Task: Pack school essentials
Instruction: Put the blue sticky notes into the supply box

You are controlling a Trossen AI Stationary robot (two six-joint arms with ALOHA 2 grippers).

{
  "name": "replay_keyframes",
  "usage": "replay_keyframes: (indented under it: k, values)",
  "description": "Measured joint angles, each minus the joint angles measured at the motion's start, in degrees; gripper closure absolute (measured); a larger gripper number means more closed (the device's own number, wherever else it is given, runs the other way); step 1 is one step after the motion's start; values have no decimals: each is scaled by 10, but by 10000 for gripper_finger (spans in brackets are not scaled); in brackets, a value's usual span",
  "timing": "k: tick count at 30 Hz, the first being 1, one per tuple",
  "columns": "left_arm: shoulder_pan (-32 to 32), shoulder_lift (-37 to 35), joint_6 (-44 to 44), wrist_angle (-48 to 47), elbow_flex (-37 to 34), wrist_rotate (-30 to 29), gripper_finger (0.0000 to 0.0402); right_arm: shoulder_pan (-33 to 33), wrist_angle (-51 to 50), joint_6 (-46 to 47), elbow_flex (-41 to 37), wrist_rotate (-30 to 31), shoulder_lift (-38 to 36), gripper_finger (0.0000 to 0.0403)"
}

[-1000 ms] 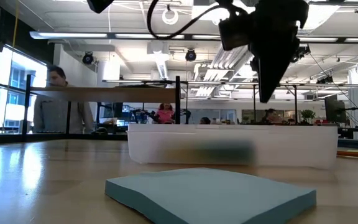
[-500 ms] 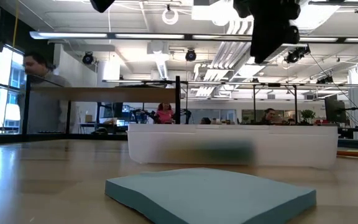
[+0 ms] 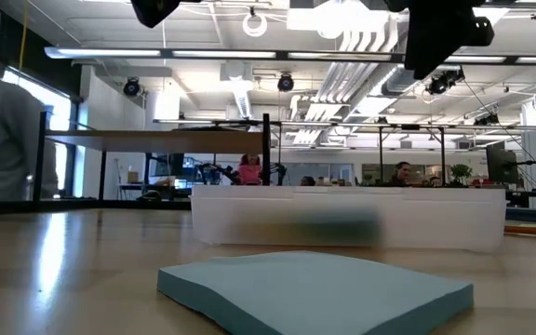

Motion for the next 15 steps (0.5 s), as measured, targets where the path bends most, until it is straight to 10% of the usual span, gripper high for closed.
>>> replay_keyframes:
  k: [15]
  values:
    - [-52, 58, -38, 89, 0, -39, 186, 5, -3, 1, 0, -9, 0, 293]
